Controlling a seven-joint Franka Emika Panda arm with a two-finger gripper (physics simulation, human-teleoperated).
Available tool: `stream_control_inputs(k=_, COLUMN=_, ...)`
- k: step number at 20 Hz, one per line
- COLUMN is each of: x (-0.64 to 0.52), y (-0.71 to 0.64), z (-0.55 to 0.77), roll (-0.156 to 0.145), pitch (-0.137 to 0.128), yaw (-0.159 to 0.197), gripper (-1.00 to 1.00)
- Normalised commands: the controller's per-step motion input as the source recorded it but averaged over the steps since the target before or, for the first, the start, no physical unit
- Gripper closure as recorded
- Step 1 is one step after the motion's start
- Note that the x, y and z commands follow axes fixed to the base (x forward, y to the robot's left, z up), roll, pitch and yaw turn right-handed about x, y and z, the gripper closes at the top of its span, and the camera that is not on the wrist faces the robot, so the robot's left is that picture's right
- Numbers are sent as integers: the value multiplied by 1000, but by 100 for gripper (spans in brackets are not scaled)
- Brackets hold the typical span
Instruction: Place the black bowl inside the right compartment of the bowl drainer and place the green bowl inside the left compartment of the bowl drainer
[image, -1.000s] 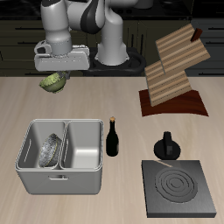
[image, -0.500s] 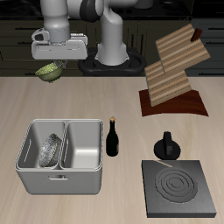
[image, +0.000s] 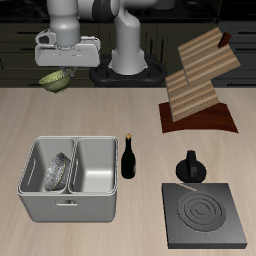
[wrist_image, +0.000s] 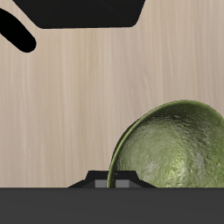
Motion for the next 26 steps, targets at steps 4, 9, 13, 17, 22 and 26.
stream_control_inputs(k=4, x=120, y=214, z=158, roll=1, pitch=-2, yaw=6, gripper=100)
stream_control_inputs(k=9, x=146, y=363, z=209, roll=29, pitch=-8, yaw=13, gripper=100)
stream_control_inputs(k=13, x=268, y=376, z=306, roll=22, pitch=-13, yaw=0, gripper=100)
stream_control_inputs(k=17, x=295, y=123, z=134, roll=0, pitch=-3, yaw=-11, gripper=100)
stream_control_inputs(k=22, x=334, y=79, z=114, roll=-34, pitch=13, yaw=-2, gripper=100)
stream_control_inputs(k=26, x=443, y=387, z=156, roll=-14, pitch=15, yaw=40, gripper=100)
